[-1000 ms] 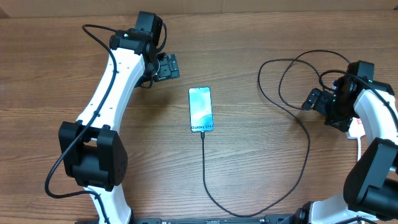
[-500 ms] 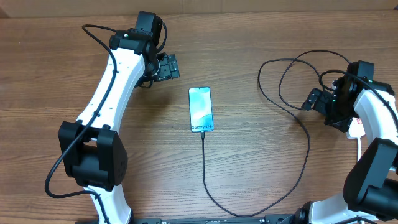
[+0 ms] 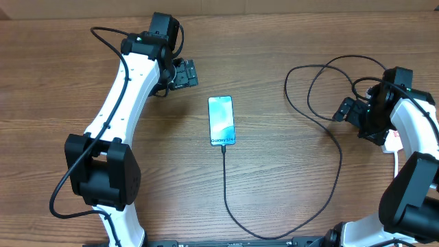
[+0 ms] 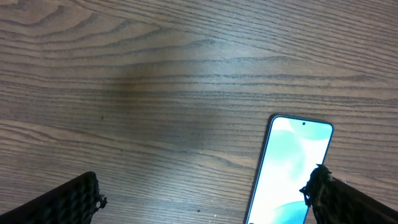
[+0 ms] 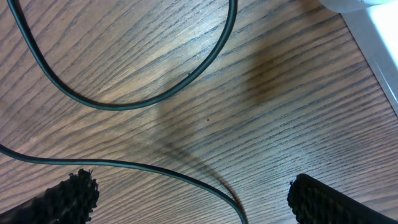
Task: Plug charger to phone and switch on socket
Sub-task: 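Lift the right gripper up and away from the power strip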
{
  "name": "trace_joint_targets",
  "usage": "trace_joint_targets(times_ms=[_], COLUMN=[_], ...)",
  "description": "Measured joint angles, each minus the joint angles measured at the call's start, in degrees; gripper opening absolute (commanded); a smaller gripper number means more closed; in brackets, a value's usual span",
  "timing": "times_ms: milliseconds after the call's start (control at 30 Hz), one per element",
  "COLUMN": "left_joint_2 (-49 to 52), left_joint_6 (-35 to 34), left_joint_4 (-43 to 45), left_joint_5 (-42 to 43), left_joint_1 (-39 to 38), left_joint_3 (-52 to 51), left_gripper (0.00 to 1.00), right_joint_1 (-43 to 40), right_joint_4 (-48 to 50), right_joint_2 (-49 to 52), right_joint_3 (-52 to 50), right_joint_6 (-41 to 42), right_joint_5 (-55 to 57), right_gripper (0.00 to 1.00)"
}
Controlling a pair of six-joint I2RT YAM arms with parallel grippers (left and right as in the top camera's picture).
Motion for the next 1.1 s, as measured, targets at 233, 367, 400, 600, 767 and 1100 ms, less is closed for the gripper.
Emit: trace_joint_targets(times_ms=[233, 367, 400, 600, 767, 1100], left_joint_2=[0.0, 0.0, 0.0, 0.0, 0.0, 0.0], left_joint_6=[0.0, 0.0, 0.0, 0.0, 0.0, 0.0], left_joint_4=[0.0, 0.0, 0.0, 0.0, 0.0, 0.0], left_joint_5=[0.0, 0.0, 0.0, 0.0, 0.0, 0.0], left_joint_1=[0.0, 0.0, 0.0, 0.0, 0.0, 0.0], left_joint_3=[0.0, 0.0, 0.0, 0.0, 0.0, 0.0], left_gripper=[1.0, 1.0, 1.0, 1.0, 1.0, 1.0], right_joint_1=[0.0, 0.0, 0.0, 0.0, 0.0, 0.0], right_joint_4=[0.0, -0.02, -0.02, 0.0, 0.02, 0.46], right_joint_2=[0.0, 0.0, 0.0, 0.0, 0.0, -4.39], right_joint_3=[0.0, 0.0, 0.0, 0.0, 0.0, -0.28], right_joint_6=[-0.02, -0.02, -0.02, -0.02, -0.02, 0.0], right_joint_5=[0.02, 0.02, 0.0, 0.02, 0.0, 0.02], right_gripper=[1.0, 1.0, 1.0, 1.0, 1.0, 1.0])
